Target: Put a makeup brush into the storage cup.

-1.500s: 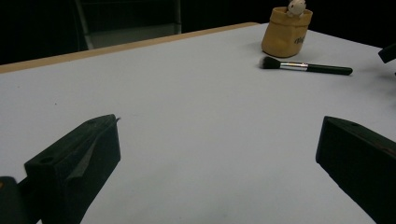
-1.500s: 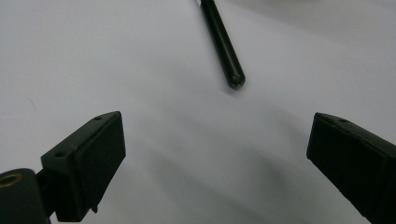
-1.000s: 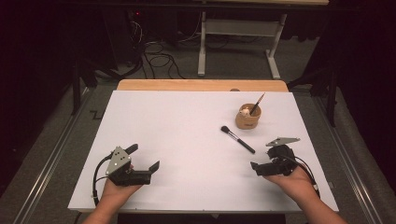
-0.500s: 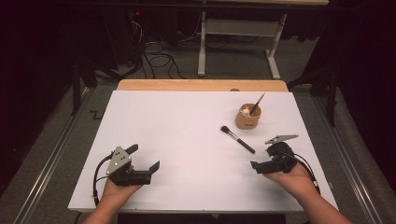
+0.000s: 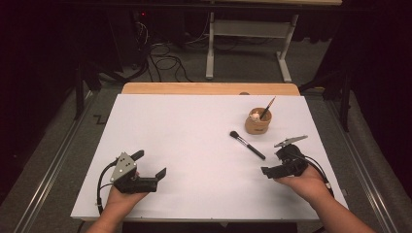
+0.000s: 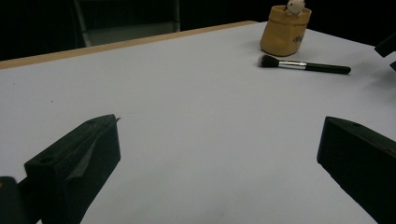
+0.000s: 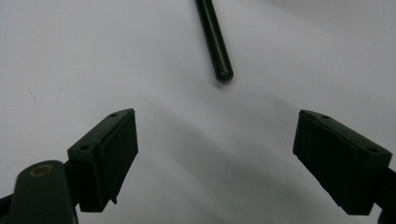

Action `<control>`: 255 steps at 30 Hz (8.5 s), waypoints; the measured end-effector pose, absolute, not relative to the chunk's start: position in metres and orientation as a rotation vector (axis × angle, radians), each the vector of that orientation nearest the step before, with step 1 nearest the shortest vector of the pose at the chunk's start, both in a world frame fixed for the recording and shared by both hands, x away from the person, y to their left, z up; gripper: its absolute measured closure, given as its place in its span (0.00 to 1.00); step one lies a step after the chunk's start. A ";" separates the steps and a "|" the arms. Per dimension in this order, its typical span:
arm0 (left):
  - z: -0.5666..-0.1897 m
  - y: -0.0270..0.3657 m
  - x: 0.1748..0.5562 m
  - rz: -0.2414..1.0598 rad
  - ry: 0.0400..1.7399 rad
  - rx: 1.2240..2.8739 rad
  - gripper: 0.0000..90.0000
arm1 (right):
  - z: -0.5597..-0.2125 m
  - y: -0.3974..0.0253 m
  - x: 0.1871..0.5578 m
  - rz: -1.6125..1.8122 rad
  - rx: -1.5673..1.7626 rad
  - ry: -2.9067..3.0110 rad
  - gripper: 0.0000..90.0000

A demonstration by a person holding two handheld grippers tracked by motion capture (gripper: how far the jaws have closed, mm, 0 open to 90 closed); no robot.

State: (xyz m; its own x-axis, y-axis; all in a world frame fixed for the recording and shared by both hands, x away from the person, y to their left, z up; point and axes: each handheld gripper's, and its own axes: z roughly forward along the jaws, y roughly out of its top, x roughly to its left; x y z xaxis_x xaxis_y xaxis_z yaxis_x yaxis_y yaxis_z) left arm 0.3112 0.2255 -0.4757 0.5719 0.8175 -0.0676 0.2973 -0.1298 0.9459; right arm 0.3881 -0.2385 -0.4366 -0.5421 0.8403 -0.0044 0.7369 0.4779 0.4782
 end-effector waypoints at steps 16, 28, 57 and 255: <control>-0.475 0.226 0.311 0.584 0.932 1.692 0.00 | -0.432 -0.231 0.395 0.552 1.345 2.571 0.19; -0.475 0.227 0.311 0.578 0.928 1.686 0.00 | -0.434 -0.224 0.408 0.469 1.338 2.625 0.26; -0.473 0.230 0.311 0.575 0.926 1.680 0.00 | -0.427 -0.207 0.446 0.466 1.282 2.694 0.56; -0.464 0.200 0.315 0.519 0.937 1.660 0.01 | -0.435 -0.198 0.359 1.489 0.813 2.095 0.90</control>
State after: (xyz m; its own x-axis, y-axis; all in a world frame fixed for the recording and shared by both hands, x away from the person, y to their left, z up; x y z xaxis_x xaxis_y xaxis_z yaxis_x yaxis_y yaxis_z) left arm 0.3153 0.1995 -0.4640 0.5902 0.7970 -0.1282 0.3135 -0.0801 0.9462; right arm 0.3590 -0.1978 -0.4346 -0.7291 0.6842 -0.0184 0.2076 0.2467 0.9466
